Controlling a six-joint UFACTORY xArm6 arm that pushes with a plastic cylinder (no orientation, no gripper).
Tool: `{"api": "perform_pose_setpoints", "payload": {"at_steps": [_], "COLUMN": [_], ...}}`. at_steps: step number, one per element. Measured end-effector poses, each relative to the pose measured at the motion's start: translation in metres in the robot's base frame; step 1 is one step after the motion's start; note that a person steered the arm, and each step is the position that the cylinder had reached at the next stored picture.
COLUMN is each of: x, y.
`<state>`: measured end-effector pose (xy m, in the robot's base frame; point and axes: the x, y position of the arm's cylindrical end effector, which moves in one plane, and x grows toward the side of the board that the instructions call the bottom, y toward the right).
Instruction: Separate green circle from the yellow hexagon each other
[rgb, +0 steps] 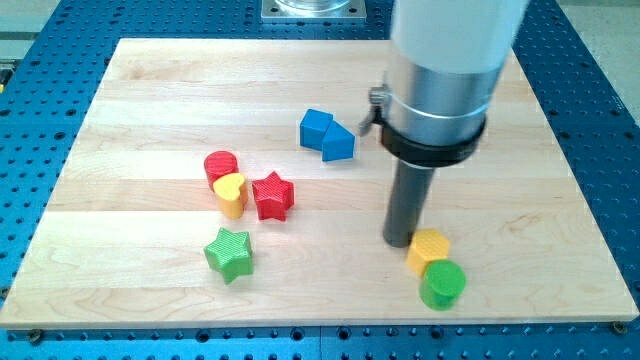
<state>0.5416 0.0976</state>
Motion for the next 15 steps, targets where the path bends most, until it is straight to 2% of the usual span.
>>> {"api": "perform_pose_setpoints", "payload": {"at_steps": [1,2,3,4,5,6,7,8,9,10,11,12,14,15], "x": [0.001,0.032,0.074,0.075,0.074,0.056,0.028,0.012,0.026,0.056,0.051,0.035,0.018,-0.016], "y": [0.074,0.155,0.14,0.058,-0.056,-0.135,-0.131,-0.024,0.008,0.03,0.054,0.031,0.08,0.082]}}
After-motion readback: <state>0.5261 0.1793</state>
